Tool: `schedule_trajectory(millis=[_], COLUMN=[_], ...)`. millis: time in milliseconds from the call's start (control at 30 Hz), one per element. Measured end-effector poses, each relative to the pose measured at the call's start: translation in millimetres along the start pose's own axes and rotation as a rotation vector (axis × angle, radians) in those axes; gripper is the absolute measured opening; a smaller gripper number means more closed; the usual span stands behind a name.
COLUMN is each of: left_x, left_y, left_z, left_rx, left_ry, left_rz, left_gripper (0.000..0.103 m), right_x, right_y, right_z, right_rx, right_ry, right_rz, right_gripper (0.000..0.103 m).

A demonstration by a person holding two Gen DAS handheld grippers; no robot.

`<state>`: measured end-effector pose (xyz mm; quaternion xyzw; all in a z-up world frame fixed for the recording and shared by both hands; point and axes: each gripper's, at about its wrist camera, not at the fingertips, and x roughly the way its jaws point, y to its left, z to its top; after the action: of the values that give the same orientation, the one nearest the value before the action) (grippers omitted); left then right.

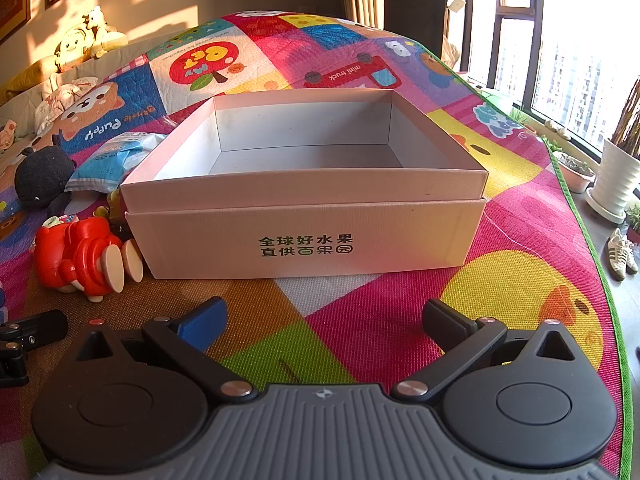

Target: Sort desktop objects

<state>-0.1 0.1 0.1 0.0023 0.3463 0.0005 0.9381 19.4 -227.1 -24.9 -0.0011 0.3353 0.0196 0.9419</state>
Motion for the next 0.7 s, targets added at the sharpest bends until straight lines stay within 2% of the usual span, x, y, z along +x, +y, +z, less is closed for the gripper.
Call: schedule_trajectory(millis=[700], left_x=[0.4], left_y=[0.8], left_z=[-0.5], left_rx=[-0.005], left_ry=[-0.003], left_rz=[-0.007], left_gripper=[0.103], right_x=[0.1], right_y=[-0.5], right_z=[0.1], right_rx=[0.0], right_ry=[0.0], right_rz=[0.0], right_gripper=[0.103])
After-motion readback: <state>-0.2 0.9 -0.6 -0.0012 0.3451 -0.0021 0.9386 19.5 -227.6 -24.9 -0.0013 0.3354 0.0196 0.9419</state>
